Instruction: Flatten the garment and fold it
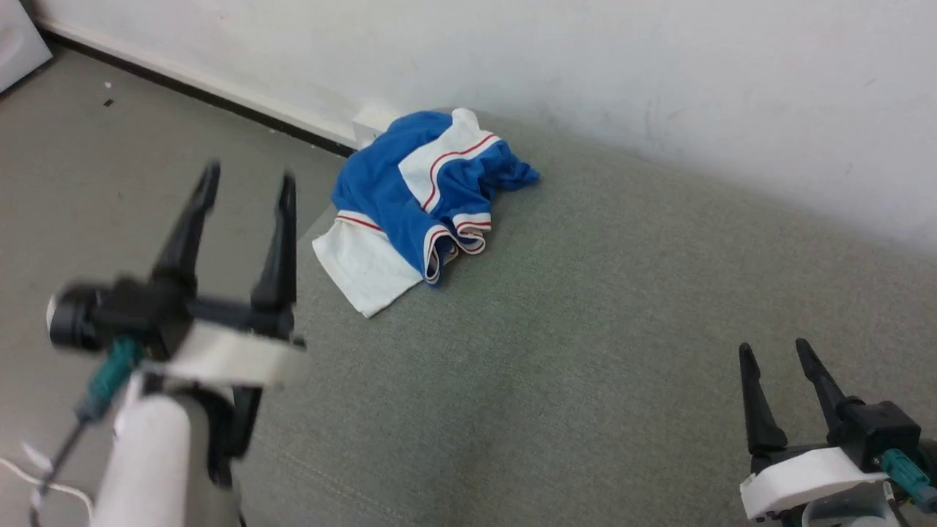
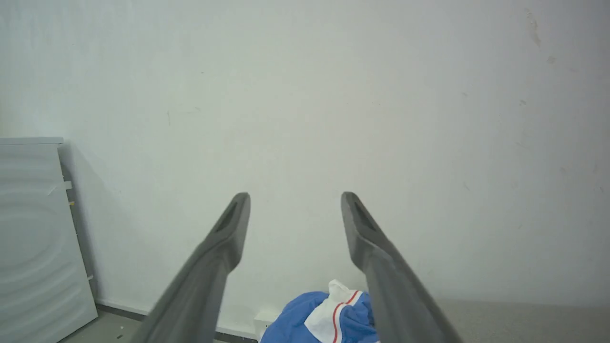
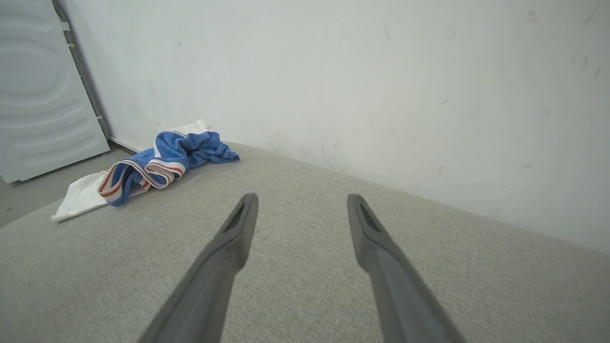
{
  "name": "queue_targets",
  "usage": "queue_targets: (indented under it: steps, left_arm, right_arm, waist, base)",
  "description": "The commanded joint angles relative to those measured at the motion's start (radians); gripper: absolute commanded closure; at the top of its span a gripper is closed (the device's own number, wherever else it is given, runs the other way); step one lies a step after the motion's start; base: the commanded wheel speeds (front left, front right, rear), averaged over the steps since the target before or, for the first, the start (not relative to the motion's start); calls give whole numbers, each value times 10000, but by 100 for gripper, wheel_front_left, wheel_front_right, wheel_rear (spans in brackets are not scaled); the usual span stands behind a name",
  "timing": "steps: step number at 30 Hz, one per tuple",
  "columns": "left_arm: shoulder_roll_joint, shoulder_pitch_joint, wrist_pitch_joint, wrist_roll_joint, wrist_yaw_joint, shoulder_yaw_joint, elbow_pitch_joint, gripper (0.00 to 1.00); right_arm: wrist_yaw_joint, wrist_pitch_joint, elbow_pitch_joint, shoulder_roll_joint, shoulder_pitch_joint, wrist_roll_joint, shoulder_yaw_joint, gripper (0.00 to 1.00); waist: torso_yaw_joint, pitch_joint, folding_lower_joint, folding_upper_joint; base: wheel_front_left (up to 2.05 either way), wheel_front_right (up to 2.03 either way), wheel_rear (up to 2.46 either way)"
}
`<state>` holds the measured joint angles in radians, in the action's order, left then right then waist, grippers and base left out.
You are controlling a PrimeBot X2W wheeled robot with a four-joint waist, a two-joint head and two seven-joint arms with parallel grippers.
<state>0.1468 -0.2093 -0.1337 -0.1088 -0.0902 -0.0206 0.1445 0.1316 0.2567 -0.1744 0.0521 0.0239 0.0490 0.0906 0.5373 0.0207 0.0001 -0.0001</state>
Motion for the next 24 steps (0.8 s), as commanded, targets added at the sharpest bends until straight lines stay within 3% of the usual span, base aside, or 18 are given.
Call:
queue_targets:
  steps: [1, 7, 15, 19, 24]
  left_arm:
    - [158, -466, 160, -121, -121, -86, 35, 0]
    - [1539, -3573, 1727, -1229, -375, -440, -1001, 0]
    - [3754, -6325, 3353, -3271, -401, -2936, -3340, 0]
    - [4100, -7076, 3780, -4526, -402, -3335, -4427, 0]
    - [4085, -7596, 4559, -5838, -403, -3453, -5682, 0]
  right_arm:
    - [-9, 51, 62, -19, -86, -72, 37, 0]
    - [-9, 51, 457, -19, -399, -539, 135, 0]
    - [-9, -400, 1785, -19, -962, -1330, 130, 0]
    - [-9, -781, 2661, -19, -1150, -1680, 93, 0]
    - [-9, -1229, 3614, -19, -1256, -2068, 98, 0]
  waist:
    - [-3, 259, -1, 1]
    - [-282, 1156, -1, 1]
    - [-875, 2590, -1, 1]
    - [-1220, 3380, -1, 1]
    - [-1604, 4238, -1, 1]
  base:
    - [0, 0, 0]
    - [0, 0, 0]
    - [0, 0, 0]
    - [0, 0, 0]
    - [0, 0, 0]
